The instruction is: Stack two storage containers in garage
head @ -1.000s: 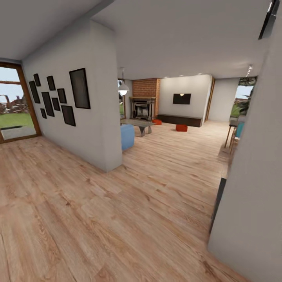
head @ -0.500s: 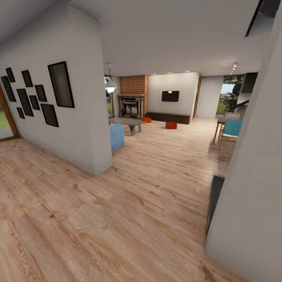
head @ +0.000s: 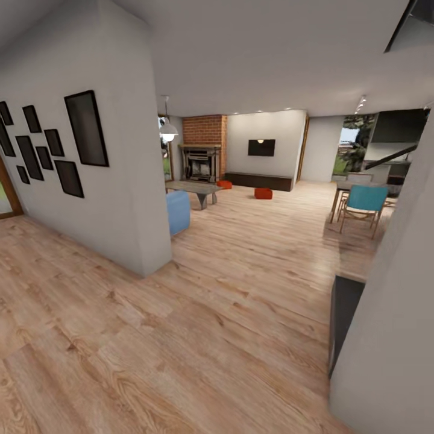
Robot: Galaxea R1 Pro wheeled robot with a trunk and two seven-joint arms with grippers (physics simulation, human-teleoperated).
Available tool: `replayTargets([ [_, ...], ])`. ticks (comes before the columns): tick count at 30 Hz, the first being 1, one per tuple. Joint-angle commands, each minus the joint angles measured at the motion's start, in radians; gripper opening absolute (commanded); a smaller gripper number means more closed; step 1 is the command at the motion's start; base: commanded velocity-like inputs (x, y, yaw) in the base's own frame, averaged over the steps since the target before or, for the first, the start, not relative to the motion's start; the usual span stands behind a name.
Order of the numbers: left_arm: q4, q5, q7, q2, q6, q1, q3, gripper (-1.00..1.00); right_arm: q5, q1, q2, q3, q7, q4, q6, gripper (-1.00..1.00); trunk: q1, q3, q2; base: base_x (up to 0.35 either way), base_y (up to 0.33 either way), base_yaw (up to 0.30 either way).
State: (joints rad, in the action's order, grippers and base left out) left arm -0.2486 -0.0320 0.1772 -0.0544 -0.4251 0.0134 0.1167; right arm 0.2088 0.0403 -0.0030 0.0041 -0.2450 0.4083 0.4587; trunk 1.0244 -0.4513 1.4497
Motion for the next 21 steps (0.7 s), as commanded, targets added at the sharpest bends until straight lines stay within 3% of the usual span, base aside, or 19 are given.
replayTargets([
  [1, -0.001, -0.003, 0.001, 0.0, -0.001, 0.0, -0.001, 1.0, 0.011, 0.0, 0.0, 0.0, -0.008, 0.001, -0.002, 1.0, 0.001, -0.001, 0.0, 0.301, 0.084, 0.0],
  [21, -0.001, -0.003, 0.001, 0.001, -0.001, 0.0, 0.0, 1.0, 0.011, 0.001, 0.0, 0.0, -0.008, 0.001, -0.002, 1.0, 0.001, -0.001, 0.0, 0.303, 0.073, 0.0],
])
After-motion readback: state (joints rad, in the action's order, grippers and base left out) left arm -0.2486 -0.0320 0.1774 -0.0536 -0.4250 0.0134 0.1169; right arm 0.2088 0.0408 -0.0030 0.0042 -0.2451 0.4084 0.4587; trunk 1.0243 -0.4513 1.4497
